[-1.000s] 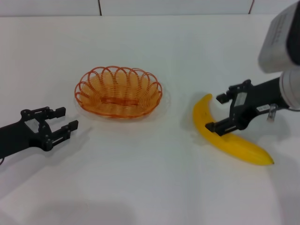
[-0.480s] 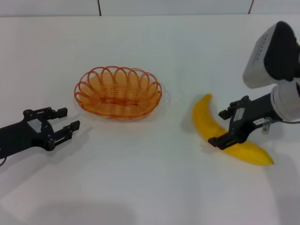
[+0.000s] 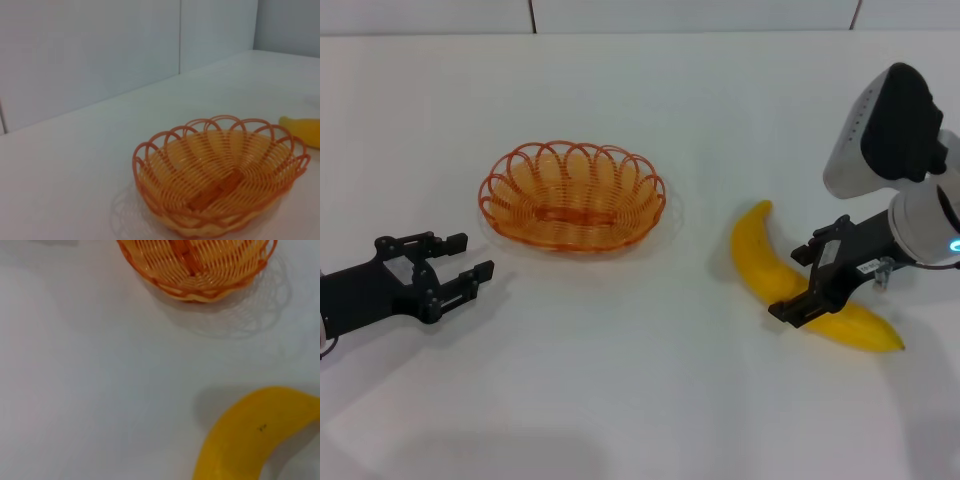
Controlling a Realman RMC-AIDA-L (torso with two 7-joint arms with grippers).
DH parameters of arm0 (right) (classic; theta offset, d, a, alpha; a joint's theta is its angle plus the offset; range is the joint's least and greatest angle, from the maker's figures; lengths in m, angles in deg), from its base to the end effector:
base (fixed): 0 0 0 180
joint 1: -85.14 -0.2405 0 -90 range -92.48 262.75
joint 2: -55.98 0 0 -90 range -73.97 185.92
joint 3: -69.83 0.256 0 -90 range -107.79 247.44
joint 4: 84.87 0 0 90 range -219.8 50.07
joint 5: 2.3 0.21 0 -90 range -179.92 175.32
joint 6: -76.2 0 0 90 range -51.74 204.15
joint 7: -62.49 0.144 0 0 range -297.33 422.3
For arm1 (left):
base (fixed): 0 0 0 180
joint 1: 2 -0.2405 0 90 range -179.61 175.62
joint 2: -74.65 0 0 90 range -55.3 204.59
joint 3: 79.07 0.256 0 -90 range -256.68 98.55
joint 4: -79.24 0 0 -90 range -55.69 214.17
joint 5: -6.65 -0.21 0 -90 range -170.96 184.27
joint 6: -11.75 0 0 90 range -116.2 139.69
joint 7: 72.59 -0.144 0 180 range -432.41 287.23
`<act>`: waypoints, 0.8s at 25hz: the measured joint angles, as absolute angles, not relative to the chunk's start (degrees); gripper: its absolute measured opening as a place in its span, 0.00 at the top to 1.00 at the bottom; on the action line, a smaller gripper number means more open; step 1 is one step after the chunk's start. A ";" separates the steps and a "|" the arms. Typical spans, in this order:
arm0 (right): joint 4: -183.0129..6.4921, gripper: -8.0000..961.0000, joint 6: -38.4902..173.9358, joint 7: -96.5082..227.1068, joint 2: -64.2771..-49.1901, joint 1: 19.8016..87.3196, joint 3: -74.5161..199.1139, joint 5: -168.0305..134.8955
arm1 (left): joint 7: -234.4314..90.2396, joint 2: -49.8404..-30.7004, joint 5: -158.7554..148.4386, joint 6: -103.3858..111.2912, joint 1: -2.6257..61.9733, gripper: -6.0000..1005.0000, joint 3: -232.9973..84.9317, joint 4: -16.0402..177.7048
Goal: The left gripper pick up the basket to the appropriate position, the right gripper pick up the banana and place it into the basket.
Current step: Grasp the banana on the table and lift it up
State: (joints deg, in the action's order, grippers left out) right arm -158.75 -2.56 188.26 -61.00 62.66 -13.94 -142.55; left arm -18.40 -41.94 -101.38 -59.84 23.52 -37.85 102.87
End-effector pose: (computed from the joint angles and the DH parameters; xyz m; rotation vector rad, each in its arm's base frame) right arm 0.2433 0.3249 -0.0138 -2.7362 0.6773 -0.4464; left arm -0.3337 0.3141 -0.0202 -2.5268 -0.4821 -0.4352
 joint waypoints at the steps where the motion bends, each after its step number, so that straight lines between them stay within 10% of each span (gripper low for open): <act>1: -158.71 0.11 -2.55 188.30 -61.00 62.56 -13.94 -142.56 | -18.40 -41.94 -101.38 -59.83 23.52 0.49 -37.84 102.87; 7: -158.52 0.12 -2.59 188.46 -61.00 62.37 -13.93 -142.64 | -18.42 -41.98 -101.37 -59.47 23.49 0.49 -37.84 102.87; 20: -166.56 0.50 -4.04 188.48 -61.03 64.98 -11.07 -142.08 | -18.46 -42.02 -101.36 -58.47 23.53 0.49 -37.85 102.18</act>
State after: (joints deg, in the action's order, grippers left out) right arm -166.56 -4.04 188.48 -61.03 64.98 -11.07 -142.08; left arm -18.46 -42.02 -101.36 -58.47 23.53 -37.85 102.18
